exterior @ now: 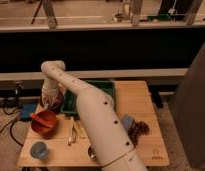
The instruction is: Wipe purple bowl with towel
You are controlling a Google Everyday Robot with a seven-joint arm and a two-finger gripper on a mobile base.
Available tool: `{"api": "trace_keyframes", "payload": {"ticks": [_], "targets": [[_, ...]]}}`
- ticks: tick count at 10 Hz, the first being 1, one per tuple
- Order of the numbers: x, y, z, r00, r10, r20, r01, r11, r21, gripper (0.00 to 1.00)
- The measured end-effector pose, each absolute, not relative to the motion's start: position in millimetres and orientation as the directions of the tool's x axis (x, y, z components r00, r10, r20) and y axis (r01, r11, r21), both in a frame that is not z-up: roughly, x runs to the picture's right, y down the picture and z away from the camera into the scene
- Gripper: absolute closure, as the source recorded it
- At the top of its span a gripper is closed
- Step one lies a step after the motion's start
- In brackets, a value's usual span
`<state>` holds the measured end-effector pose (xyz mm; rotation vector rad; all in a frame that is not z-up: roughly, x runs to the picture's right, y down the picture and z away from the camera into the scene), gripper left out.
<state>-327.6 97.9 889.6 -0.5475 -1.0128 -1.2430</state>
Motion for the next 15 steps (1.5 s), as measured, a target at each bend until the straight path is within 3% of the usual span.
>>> {"api": "trace_keyframes", "payload": {"ticks": [7, 15], "targets": [[-280.5, 76.5, 913.3, 0.116, -0.546, 0.829, 0.957, 0.284, 0.053, 1.00], [-332.5, 54.4, 930.9, 0.106, -0.587, 0.802, 0.942, 0.318, 0.108, 1.00]]}}
